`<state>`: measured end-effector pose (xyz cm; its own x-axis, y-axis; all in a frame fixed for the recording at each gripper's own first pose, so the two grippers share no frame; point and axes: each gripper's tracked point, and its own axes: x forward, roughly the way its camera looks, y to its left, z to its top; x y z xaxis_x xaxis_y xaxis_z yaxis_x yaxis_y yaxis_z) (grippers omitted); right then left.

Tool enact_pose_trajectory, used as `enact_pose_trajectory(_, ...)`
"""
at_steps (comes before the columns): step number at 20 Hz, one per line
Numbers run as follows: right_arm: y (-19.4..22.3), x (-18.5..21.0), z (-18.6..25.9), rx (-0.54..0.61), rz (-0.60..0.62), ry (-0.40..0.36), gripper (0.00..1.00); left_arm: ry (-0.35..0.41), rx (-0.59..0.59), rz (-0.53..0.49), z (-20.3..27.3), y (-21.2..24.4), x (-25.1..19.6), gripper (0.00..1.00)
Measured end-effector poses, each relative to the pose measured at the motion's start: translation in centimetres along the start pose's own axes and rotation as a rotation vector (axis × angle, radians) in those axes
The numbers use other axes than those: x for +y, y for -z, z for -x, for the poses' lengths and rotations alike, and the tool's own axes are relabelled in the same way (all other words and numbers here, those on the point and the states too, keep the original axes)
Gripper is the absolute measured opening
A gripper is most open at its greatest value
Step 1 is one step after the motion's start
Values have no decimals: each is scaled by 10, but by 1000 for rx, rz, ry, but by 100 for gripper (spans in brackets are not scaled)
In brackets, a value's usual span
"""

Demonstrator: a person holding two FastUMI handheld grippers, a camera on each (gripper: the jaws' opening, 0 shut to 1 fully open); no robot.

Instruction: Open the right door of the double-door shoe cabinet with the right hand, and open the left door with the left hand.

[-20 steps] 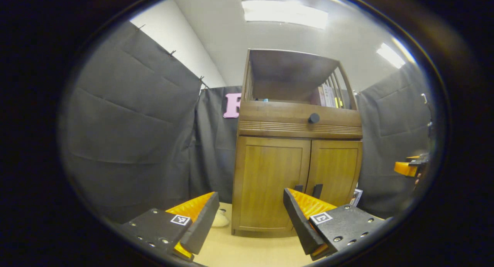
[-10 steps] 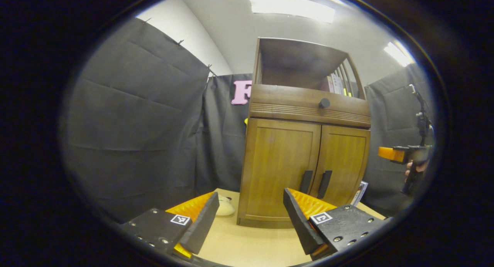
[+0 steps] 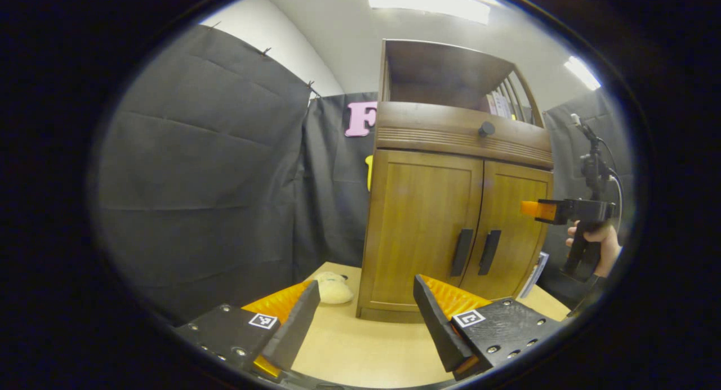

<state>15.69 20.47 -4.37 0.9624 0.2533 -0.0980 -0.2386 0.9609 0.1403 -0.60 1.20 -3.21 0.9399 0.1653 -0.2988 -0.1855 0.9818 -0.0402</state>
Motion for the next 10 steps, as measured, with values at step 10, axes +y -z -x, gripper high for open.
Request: enact_pose_trajectory(10, 54, 2, -84, 134, -71, 43, 96, -45, 112, 37, -5, 18, 6, 96)
